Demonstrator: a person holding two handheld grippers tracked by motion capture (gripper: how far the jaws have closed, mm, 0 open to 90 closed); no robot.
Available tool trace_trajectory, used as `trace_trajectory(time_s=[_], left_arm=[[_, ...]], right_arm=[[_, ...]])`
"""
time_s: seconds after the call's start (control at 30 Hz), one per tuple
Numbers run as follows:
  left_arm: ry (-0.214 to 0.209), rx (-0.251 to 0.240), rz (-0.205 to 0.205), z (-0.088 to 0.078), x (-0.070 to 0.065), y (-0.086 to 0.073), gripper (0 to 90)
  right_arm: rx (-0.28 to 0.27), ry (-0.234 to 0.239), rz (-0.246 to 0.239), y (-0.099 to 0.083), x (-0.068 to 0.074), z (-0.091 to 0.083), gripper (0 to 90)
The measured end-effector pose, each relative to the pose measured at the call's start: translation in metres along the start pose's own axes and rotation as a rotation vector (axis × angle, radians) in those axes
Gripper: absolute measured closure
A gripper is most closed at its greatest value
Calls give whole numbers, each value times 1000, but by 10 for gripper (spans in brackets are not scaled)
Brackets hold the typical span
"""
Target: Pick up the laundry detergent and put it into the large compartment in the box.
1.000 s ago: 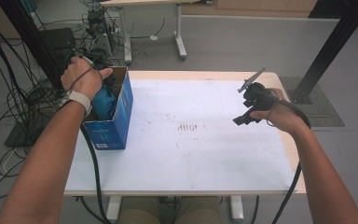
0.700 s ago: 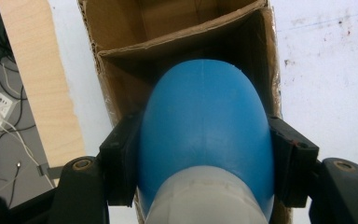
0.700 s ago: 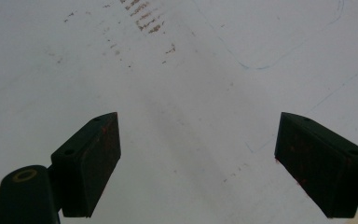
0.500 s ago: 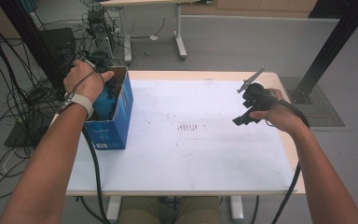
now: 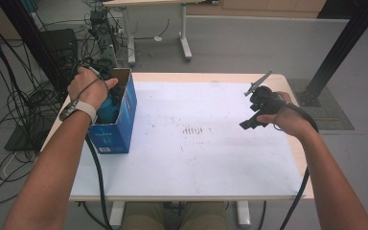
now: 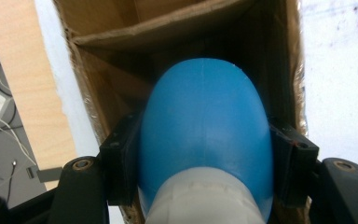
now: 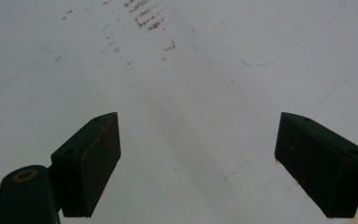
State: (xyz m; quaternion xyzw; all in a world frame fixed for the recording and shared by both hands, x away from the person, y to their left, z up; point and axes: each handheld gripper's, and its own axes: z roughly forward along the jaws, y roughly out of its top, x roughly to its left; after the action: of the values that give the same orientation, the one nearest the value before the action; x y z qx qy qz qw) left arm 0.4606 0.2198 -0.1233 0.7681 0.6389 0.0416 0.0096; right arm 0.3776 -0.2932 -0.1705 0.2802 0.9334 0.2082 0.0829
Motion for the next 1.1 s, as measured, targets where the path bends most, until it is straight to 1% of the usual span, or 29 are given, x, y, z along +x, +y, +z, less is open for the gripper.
trace_trajectory(time_s=[0.37, 0.4, 0.43, 0.5, 0.77, 1.1], left_arm=[[1, 15, 8, 12, -1, 2, 375], [2, 12, -3, 13, -2, 2, 375], [-1, 17, 7, 15, -1, 2, 375], [-4, 17, 5, 17, 0, 2, 375], [-11, 16, 1, 18, 3, 2, 375], [-16, 16, 6, 19, 5, 2, 373]], right_arm=[[0, 2, 0, 0, 0, 1, 144], [1, 2, 2, 0, 0, 1, 144], [0, 5, 0, 0, -1, 2, 144], [6, 1, 1, 1, -1, 2, 144], [3, 3, 0, 2, 0, 3, 144], [6, 2, -2, 3, 1, 3, 144]])
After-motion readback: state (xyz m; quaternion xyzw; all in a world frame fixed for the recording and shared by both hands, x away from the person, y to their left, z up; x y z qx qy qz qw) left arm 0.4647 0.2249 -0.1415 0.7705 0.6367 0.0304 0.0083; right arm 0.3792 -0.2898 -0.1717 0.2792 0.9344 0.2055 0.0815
